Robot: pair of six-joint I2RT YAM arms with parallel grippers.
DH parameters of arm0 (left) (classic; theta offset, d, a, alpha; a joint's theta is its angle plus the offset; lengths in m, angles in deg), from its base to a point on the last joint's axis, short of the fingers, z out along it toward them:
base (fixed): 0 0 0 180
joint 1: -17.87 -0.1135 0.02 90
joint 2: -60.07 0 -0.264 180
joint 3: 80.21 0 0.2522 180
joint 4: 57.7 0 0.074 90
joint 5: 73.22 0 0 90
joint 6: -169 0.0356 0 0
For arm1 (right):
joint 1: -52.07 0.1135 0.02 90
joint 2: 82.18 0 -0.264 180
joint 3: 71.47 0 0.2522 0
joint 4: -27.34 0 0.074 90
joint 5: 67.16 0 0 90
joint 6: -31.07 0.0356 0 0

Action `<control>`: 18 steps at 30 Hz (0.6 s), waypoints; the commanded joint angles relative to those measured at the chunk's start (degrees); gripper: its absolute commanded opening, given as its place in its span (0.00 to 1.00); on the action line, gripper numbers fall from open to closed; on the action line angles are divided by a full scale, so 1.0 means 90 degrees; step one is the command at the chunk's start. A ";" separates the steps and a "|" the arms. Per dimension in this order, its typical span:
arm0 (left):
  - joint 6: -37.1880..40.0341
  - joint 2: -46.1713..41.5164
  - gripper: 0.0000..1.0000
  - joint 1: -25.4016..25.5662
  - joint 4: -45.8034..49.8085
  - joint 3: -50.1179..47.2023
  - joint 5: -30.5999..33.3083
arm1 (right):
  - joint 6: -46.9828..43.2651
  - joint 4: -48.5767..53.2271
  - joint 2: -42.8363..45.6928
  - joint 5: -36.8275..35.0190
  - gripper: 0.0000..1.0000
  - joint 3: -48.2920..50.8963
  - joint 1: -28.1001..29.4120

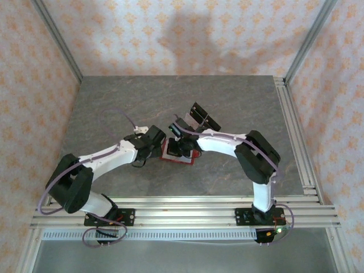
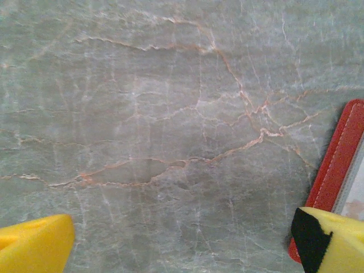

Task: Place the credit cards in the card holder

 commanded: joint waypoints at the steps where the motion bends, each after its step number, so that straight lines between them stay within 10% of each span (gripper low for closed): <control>1: -0.0357 -0.0392 1.00 -0.0005 0.0294 -0.0133 0.0574 | -0.0048 -0.0234 -0.0319 0.0265 0.16 -0.0389 0.0020; 4: -0.0382 -0.0471 1.00 -0.0001 0.0352 -0.0127 0.0619 | -0.0070 -0.0341 -0.0357 0.0399 0.35 -0.0508 0.0022; 18: 0.0257 -0.0339 1.00 0.0006 -0.0124 0.0121 0.0061 | -0.0190 -0.0291 0.1022 -0.0085 0.38 0.0691 -0.0245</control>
